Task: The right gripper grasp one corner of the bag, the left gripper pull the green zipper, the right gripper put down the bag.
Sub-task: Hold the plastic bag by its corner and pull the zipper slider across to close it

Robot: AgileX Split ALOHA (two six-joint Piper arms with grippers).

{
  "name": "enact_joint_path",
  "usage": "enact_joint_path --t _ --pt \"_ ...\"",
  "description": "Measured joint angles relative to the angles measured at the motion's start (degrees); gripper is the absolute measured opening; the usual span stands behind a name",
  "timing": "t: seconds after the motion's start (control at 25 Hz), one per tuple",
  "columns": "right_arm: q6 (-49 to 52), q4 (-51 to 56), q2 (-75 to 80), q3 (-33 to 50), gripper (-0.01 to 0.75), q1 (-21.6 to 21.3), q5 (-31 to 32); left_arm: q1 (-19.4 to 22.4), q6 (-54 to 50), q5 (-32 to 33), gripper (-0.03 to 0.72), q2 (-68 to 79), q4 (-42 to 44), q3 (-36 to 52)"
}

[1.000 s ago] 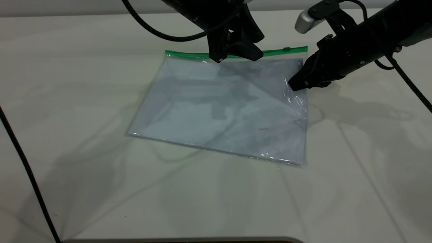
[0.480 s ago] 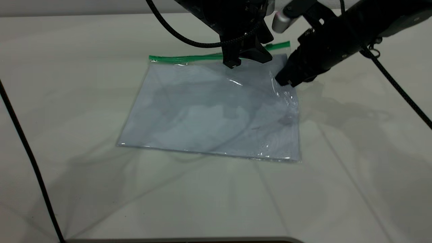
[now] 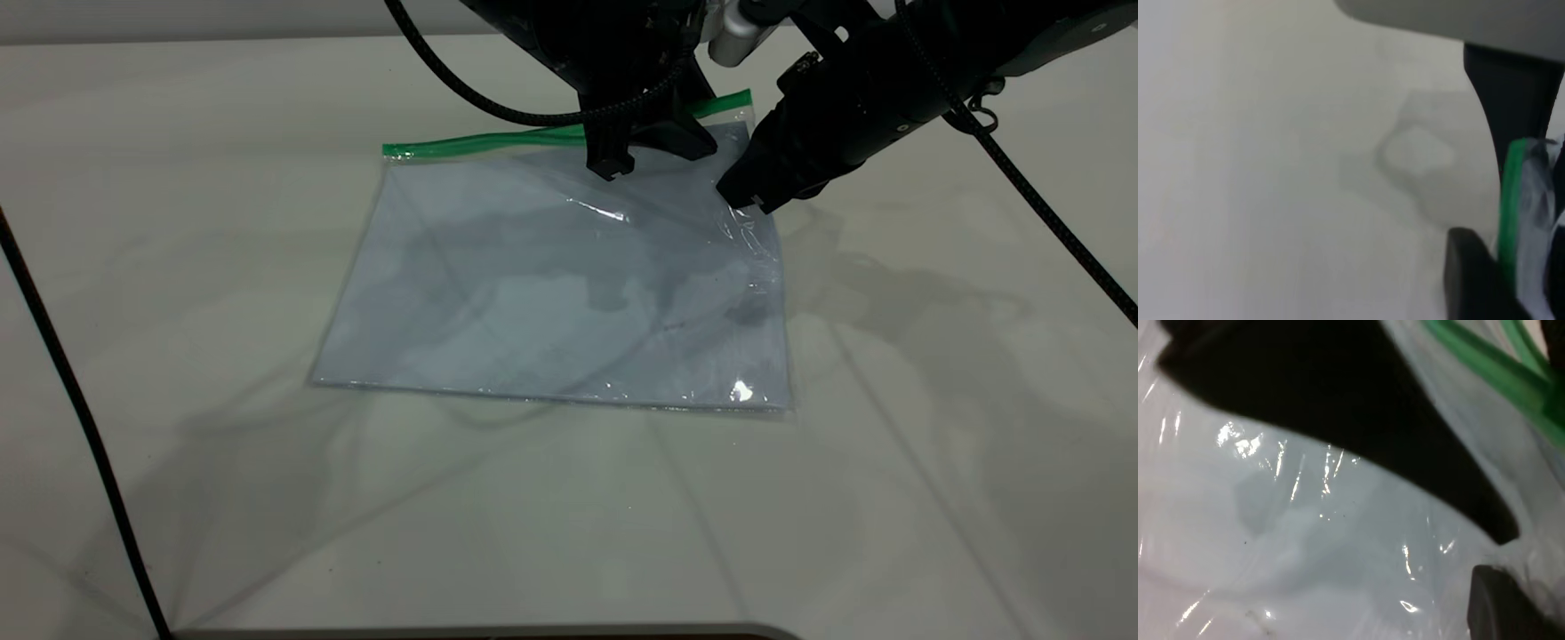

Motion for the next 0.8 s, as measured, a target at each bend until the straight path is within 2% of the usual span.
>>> enact_joint_path --t 0.16,0.24,0.52,0.8 --pt "0.0 0.67 0.0 0.0 0.035 0.0 0.35 0.0 0.0 -0.11 0.093 0.0 0.0 0.0" --pt "0.0 1.4 0.0 0.0 0.035 0.0 0.7 0.0 0.0 -0.22 0.046 -0.06 0.0 0.0" --pt "0.94 2.0 0.0 0.0 0.035 -0.65 2.36 0.06 -0.1 -0.67 0.043 -0.17 0.05 0.0" --pt "3.67 2.0 0.0 0.0 0.035 -5.87 11.29 0.06 -0.1 -1.66 0.043 -0.63 -1.03 -0.34"
